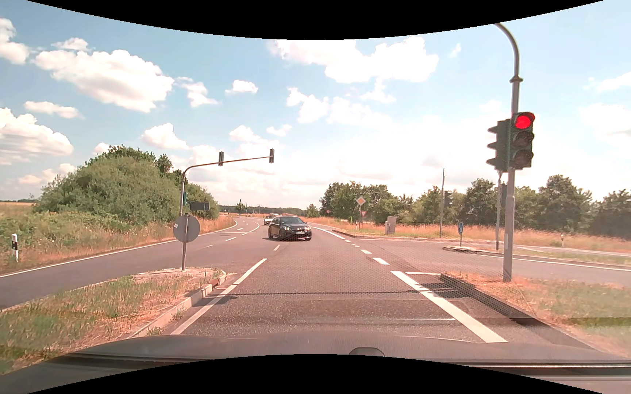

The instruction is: Follow the waypoints while adhering to traffic rules and regulations

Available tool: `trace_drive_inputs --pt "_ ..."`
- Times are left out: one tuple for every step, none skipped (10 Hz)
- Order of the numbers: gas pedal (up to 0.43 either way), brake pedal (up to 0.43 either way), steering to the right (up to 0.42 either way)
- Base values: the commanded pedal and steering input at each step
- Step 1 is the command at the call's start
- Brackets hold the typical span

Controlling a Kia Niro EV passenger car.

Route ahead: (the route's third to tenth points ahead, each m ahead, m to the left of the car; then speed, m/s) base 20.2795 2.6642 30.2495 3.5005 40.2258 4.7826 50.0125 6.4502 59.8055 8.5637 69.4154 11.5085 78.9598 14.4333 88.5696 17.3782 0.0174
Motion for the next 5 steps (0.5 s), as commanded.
trace_drive_inputs --pt "0.000 0.409 -0.042" --pt "0.000 0.378 -0.042" --pt "0.000 0.348 -0.042" --pt "0.000 0.341 -0.042" --pt "0.000 0.341 -0.042"
